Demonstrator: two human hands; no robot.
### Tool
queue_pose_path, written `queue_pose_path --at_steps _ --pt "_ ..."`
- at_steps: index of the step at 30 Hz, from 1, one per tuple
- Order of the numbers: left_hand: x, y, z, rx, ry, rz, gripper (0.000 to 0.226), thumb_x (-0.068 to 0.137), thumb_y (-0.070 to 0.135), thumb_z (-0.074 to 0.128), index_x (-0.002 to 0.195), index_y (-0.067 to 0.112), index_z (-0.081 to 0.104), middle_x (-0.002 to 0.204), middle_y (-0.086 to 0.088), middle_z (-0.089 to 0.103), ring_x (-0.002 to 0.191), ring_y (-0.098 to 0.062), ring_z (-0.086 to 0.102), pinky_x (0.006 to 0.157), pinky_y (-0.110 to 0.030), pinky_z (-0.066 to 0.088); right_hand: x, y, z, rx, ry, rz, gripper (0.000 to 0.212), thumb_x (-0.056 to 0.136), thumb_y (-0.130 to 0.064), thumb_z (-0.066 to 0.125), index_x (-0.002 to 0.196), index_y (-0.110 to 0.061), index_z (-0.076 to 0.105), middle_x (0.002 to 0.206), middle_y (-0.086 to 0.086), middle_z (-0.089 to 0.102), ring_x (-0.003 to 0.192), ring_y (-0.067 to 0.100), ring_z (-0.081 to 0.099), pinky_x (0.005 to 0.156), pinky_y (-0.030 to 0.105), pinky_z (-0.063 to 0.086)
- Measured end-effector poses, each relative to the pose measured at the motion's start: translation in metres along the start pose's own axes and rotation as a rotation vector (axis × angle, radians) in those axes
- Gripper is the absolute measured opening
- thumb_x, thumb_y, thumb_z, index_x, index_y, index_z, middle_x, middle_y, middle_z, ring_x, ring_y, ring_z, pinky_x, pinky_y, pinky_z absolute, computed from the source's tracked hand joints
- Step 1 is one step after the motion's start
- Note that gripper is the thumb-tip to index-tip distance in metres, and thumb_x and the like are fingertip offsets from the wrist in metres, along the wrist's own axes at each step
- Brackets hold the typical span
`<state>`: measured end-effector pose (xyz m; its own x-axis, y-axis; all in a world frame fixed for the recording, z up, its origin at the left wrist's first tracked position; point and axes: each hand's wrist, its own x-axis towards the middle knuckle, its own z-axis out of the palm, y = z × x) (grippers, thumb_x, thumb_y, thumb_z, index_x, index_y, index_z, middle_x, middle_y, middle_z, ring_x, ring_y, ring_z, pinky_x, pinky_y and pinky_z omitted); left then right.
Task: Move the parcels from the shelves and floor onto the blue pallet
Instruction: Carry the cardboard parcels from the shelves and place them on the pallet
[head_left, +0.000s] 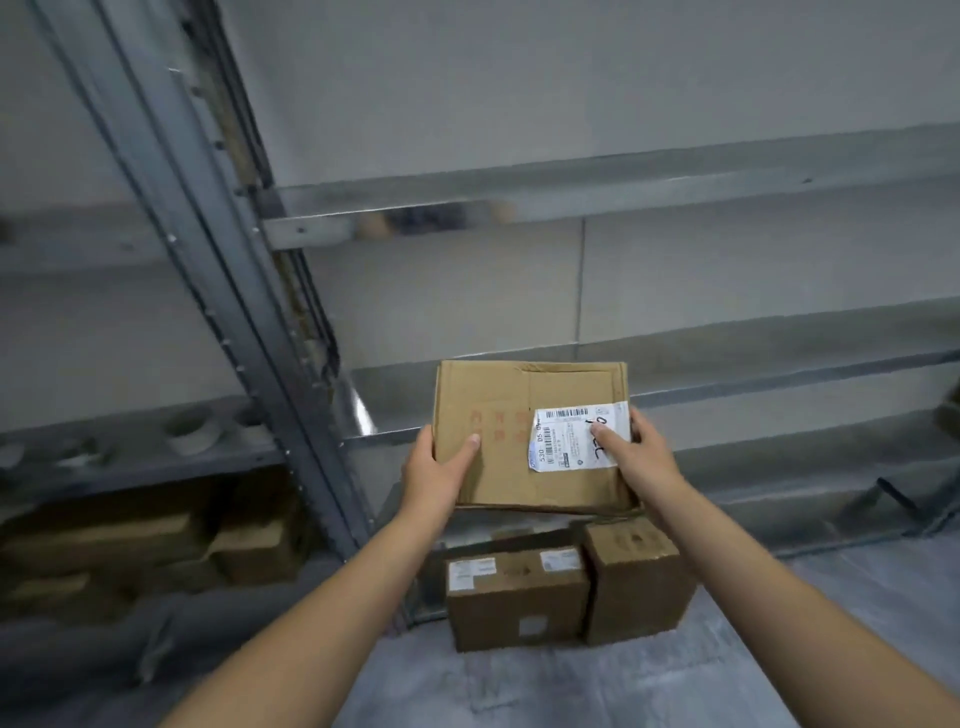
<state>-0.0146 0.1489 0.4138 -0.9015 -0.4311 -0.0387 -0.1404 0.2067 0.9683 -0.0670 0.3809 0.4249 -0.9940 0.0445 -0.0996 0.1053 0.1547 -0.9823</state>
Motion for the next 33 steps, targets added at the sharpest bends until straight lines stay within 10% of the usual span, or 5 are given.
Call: queue_pose_path --at_steps 12,33 --pt "-0.067 -0.064 -0.364 -0.024 0.614 -0.069 0.034 0.09 0.034 0.067 0.121 0.024 0.057 0.117 0.0 0.064 0.106 -0.017 0.06 0.086 -0.03 0.048 -0.101 -0.089 0.362 -0.022 -0.569 -0.171 0.031 0.087 -0.026 0.07 0.113 -0.035 0.055 0.099 -0.02 0.064 0.071 -0.008 0.063 0.056 0.01 0.044" --pt "-0.291 -0.197 -0.761 -0.085 1.357 -0.336 0.028 0.089 0.037 0.068 0.114 0.032 0.056 0.111 0.007 0.065 0.104 -0.013 0.061 0.091 -0.033 0.051 -0.446 -0.1 0.825 -0.154 -1.38 -0.247 0.046 0.088 -0.027 0.07 0.132 -0.018 0.056 0.119 0.001 0.066 0.101 0.017 0.063 0.082 0.031 0.049"
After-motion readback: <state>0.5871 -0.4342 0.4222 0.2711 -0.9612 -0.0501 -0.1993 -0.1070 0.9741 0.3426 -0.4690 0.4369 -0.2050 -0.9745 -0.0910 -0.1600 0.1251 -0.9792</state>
